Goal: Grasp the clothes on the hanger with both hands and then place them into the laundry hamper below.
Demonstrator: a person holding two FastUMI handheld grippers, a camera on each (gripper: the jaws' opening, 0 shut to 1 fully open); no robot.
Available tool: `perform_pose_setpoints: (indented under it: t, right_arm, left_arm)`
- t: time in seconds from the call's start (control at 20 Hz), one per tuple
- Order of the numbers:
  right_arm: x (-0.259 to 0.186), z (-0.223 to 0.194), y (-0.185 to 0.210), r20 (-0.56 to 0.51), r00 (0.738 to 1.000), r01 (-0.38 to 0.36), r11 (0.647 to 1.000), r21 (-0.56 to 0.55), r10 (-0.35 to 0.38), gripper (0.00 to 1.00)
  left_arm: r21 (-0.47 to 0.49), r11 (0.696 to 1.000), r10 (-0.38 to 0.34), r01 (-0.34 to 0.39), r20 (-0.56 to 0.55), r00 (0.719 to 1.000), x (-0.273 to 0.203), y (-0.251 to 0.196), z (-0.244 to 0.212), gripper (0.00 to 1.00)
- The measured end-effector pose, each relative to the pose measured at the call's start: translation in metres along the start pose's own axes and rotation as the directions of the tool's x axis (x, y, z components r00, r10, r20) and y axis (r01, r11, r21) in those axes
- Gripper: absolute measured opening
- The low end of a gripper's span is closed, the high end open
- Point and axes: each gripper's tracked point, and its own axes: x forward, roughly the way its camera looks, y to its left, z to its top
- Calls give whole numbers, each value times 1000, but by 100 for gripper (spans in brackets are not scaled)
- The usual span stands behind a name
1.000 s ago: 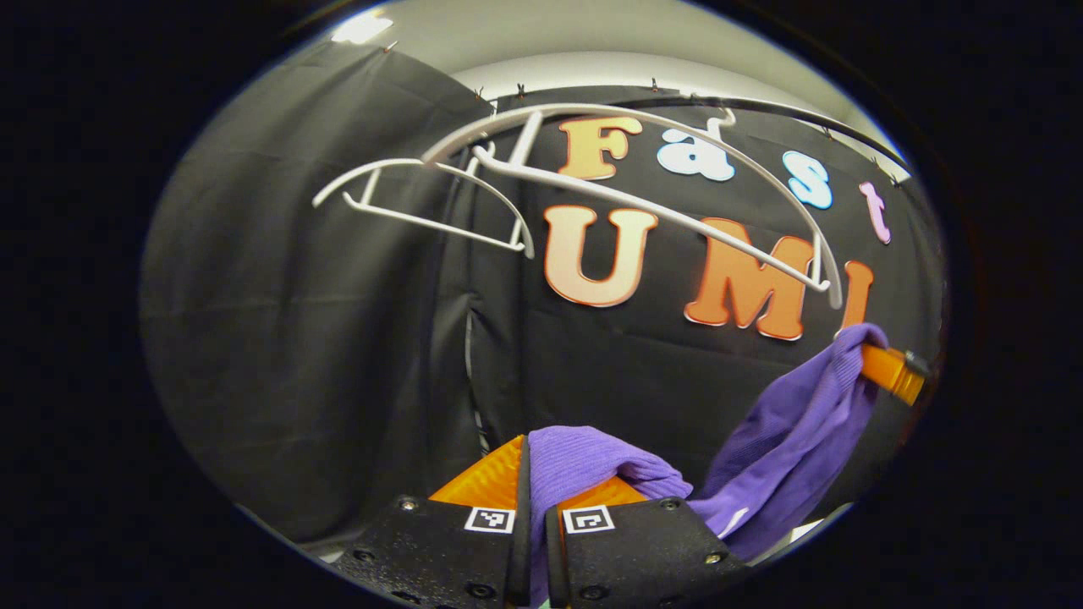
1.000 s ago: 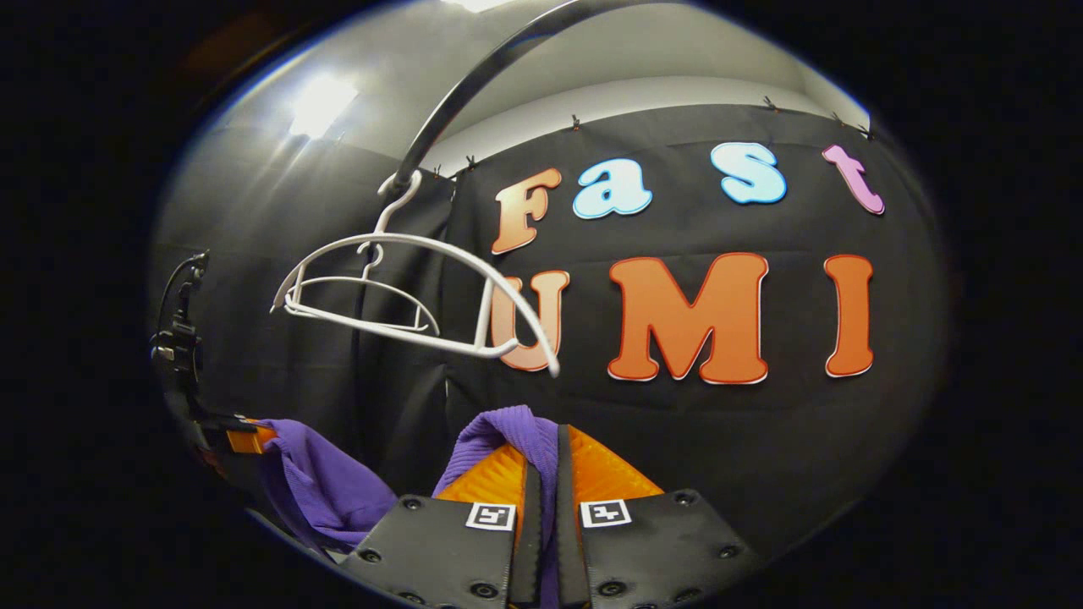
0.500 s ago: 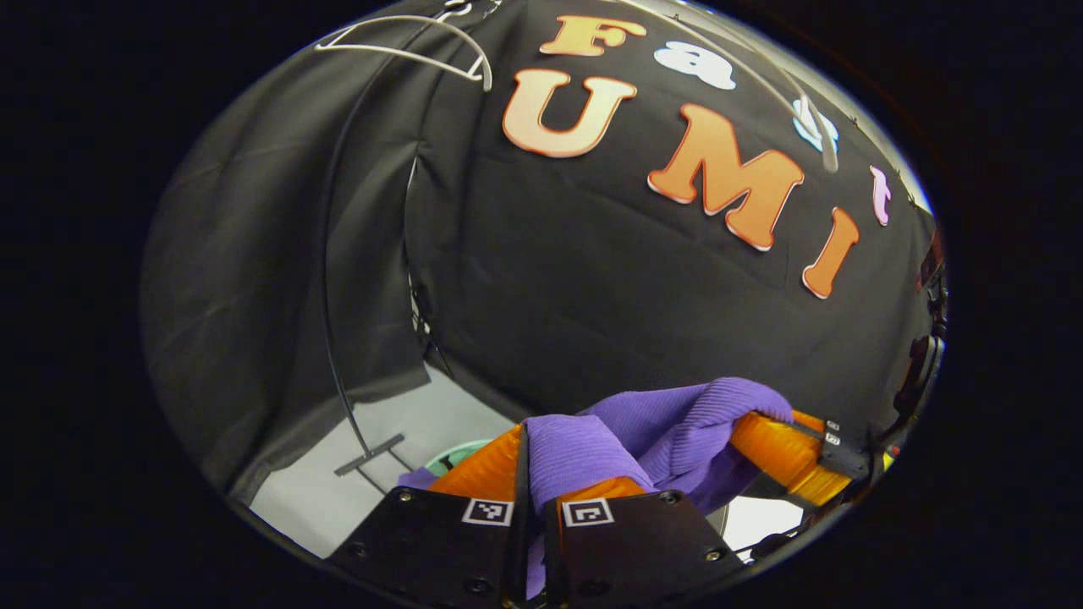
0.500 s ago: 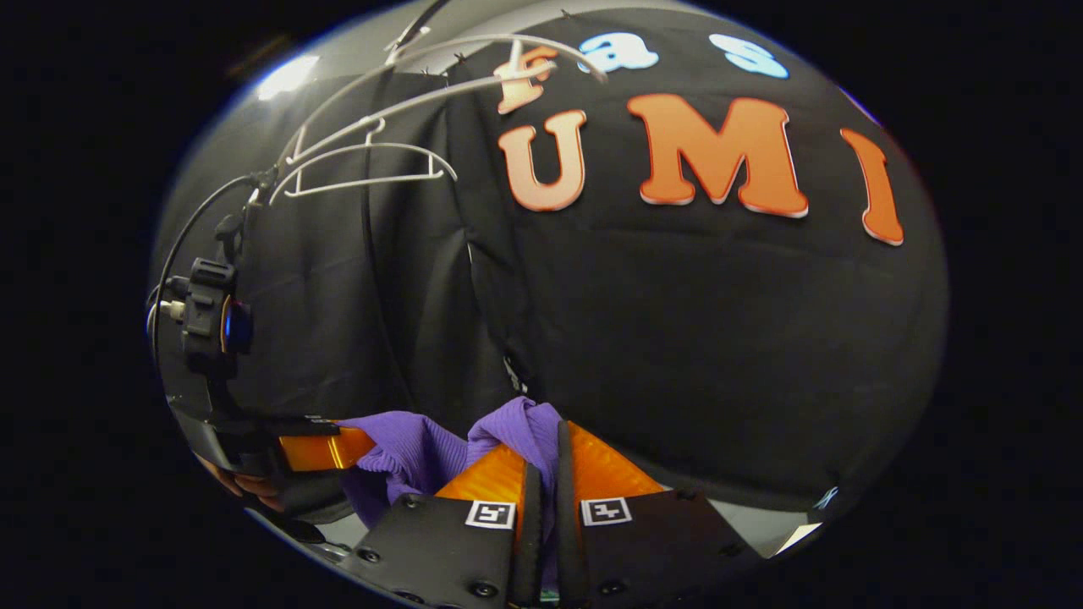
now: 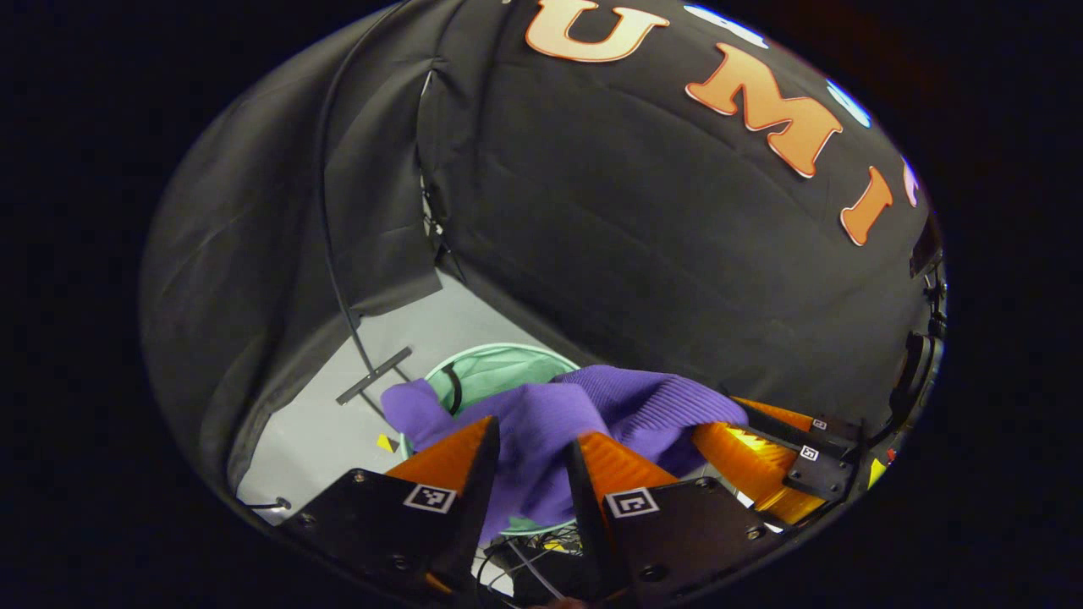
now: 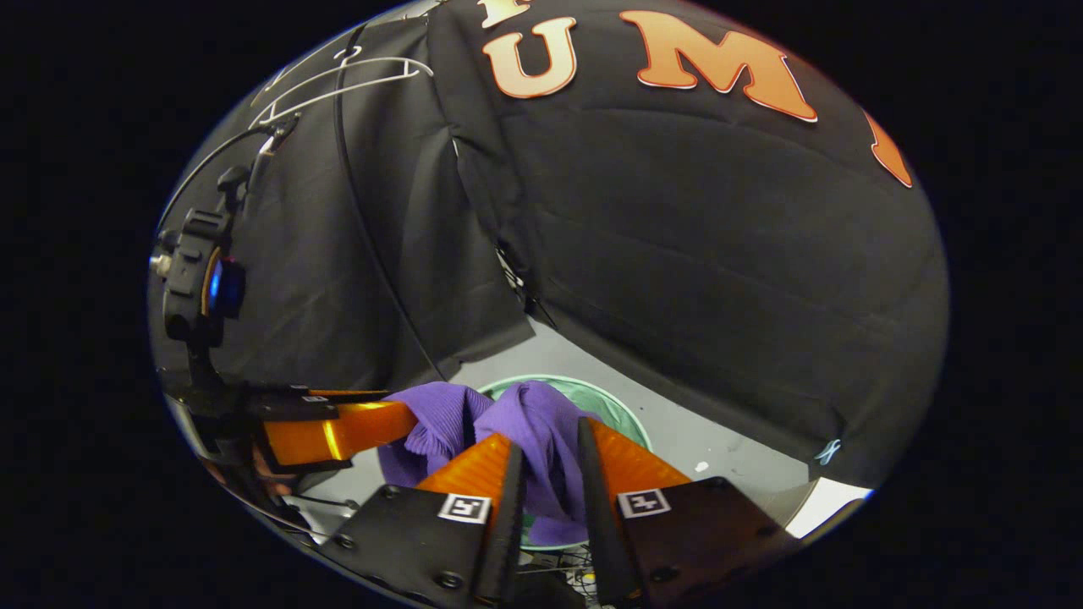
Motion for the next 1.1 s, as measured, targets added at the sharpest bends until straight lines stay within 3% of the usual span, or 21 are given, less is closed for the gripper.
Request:
perform_pose_setpoints:
  t: [0.05, 0.1, 0.2, 0.25, 0.65, 0.9, 1.1]
  right_arm:
    - [2, -1, 1, -2, 1000, -6, 1000, 14, 6, 58]
    - [0, -1, 2, -6, 1000, -7, 1000, 28, 7, 58]
    - [-1, -4, -1, -20, 1000, 8, 999, 50, -7, 84]
    - [-1, -6, -2, -23, 1000, 8, 998, 61, -7, 98]
    - [-30, 11, -1, 54, 998, -23, 998, 51, 20, 99]
    - [-60, 35, 0, 147, 988, -47, 998, 46, 40, 99]
    - [-94, 53, 5, 208, 975, -82, 996, 35, 73, 98]
  left_arm:
    - [-4, 1000, 11, -11, 0, 1000, -2, 5, -3, 63]
    - [-11, 1000, 25, -25, 0, 1000, -1, 13, -7, 76]
    - [-28, 998, 56, -56, 3, 998, -6, 23, -8, 100]
    - [-40, 997, 64, -64, 7, 998, -1, 26, -10, 98]
    - [-50, 995, 89, -82, 162, 983, -55, 22, 11, 98]
    - [-52, 986, 165, -156, 293, 942, -105, 22, 25, 98]
    - [-131, 977, 206, -169, 364, 908, -150, 18, 34, 97]
